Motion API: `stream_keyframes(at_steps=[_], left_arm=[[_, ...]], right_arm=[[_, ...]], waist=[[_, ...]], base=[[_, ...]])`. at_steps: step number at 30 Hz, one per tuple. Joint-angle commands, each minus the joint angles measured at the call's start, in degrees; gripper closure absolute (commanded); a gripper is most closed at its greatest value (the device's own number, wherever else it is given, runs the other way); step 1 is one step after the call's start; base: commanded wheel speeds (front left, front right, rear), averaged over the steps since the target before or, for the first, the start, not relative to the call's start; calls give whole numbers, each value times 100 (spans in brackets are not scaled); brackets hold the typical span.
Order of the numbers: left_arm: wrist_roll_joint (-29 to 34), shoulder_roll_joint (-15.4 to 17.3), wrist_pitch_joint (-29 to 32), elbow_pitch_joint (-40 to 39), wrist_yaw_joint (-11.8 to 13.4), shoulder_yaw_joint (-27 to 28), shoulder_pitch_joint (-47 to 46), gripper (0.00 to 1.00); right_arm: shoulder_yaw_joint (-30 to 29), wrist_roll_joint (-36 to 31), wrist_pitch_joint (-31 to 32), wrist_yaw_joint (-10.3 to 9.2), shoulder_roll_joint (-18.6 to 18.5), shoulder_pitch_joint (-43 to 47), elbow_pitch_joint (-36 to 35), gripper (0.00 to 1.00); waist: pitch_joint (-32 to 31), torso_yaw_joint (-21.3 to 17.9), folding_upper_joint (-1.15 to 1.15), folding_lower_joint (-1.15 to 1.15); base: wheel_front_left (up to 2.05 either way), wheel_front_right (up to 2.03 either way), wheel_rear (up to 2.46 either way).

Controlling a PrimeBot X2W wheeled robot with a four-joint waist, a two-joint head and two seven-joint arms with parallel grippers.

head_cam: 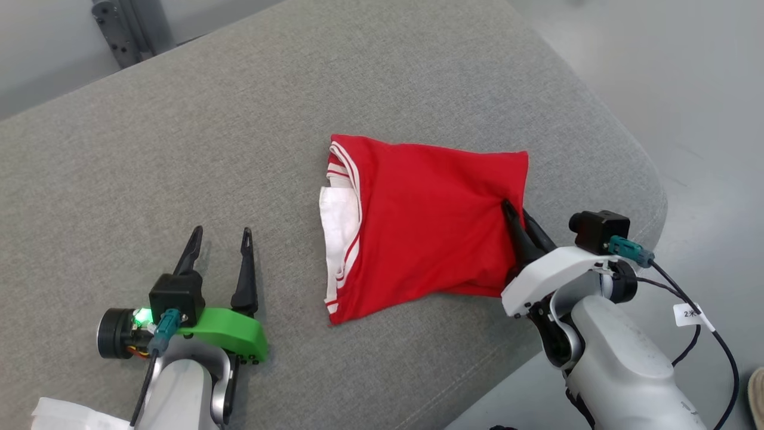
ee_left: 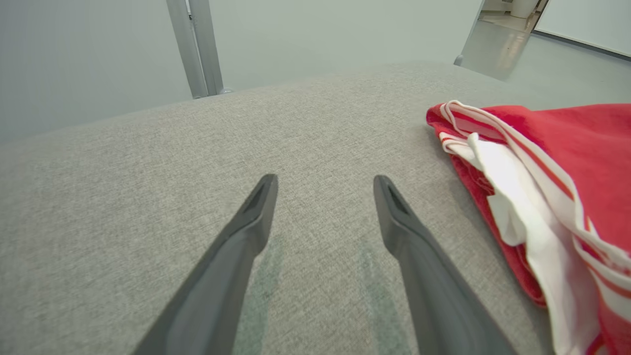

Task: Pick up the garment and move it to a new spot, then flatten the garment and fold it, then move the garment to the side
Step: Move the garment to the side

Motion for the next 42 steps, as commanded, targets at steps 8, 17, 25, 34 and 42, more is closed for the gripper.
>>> stream_keyframes(at_steps=[8,17,25,34,42], left_arm=[[212,44,1,-141,-87,-31,-125,0],[333,60,1,-445,-102,-52,-268,0],[366,65,1,-649,-72,-76,-360,0],[367,58,1,-817,-24,-77,-415,0],[327,52,1,-792,-27,-58,-405,0]], right_arm=[[-648,-815,-15,-10,-2,-654,281,100],[-1906,-2043,-15,-10,-548,-1575,961,100],[-3175,-3085,-15,-11,-1219,-2211,1618,100],[-4539,-4303,-15,-11,-1616,-2524,1760,100],[-5658,-5229,-15,-11,-1805,-2625,1749,92]], waist=[[412,533,0,0],[781,1329,0,0],[1035,1881,0,0],[1190,2221,0,0],[1195,2290,0,0]], base=[[0,0,0],[0,0,0],[0,0,0],[0,0,0],[0,0,0]])
